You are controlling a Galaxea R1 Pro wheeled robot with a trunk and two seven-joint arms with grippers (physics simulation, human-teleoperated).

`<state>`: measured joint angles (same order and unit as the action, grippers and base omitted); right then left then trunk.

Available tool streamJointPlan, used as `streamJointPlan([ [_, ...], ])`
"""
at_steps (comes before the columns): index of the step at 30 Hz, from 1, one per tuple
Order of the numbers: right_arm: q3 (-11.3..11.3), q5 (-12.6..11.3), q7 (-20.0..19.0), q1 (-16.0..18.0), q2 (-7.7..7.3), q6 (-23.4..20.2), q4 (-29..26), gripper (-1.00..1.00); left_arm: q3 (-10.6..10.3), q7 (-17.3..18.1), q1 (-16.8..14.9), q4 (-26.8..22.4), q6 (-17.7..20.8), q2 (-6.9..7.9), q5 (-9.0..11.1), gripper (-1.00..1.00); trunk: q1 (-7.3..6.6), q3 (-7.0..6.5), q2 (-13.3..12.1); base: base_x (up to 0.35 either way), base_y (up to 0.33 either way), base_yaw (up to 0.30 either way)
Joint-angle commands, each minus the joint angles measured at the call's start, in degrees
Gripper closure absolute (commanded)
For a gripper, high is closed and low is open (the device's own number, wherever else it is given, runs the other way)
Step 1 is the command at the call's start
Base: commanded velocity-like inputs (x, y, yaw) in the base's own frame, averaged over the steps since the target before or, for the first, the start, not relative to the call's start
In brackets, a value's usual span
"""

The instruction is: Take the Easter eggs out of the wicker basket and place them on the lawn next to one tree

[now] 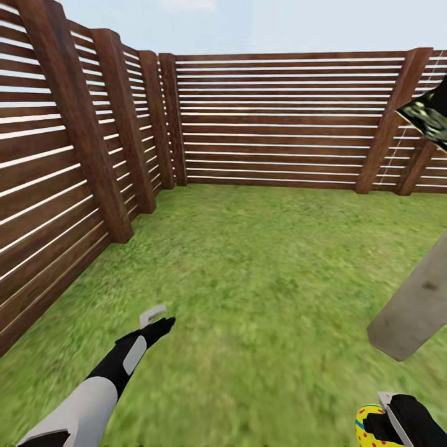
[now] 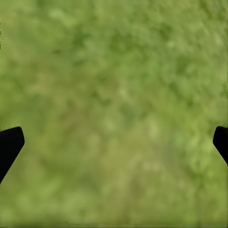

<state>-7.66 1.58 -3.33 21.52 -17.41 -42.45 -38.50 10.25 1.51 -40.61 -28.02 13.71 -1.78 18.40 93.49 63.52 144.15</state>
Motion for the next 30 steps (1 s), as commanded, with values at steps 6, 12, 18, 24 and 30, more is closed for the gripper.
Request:
streamJointPlan([
  [6,-0.2,0.1,-0.4,0.0,-0.03,-0.3,-0.1,1.00,0.4,0.2,0.0,-0.1,0.4,-0.14,0.4,-1.00,0.14,1.39,0.1,0.000,0.000,0.000],
  [12,-0.1,0.0,-0.4,0.0,0.01,-0.2,-0.1,1.00,0.4,0.2,0.0,-0.1,0.4,-0.12,0.4,-1.00,0.30,2.72,0.2,0.000,0.000,0.000],
  [18,-0.1,0.1,-0.4,0.0,0.01,-0.1,-0.1,1.00,0.4,0.2,0.0,-0.1,0.4,-0.25,0.4,-1.00,0.45,4.05,0.3,0.000,0.000,0.000],
  [24,-0.2,0.2,-0.4,0.0,0.01,-0.1,-0.1,1.00,0.4,0.2,0.0,-0.1,0.4,-0.41,0.4,-1.00,0.60,5.37,0.3,0.000,0.000,0.000],
  [30,-0.2,0.0,-0.4,0.0,0.01,0.0,-0.1,1.00,0.4,0.2,0.0,-0.2,0.4,-0.41,0.3,-1.00,0.76,6.70,0.4,0.000,0.000,0.000],
])
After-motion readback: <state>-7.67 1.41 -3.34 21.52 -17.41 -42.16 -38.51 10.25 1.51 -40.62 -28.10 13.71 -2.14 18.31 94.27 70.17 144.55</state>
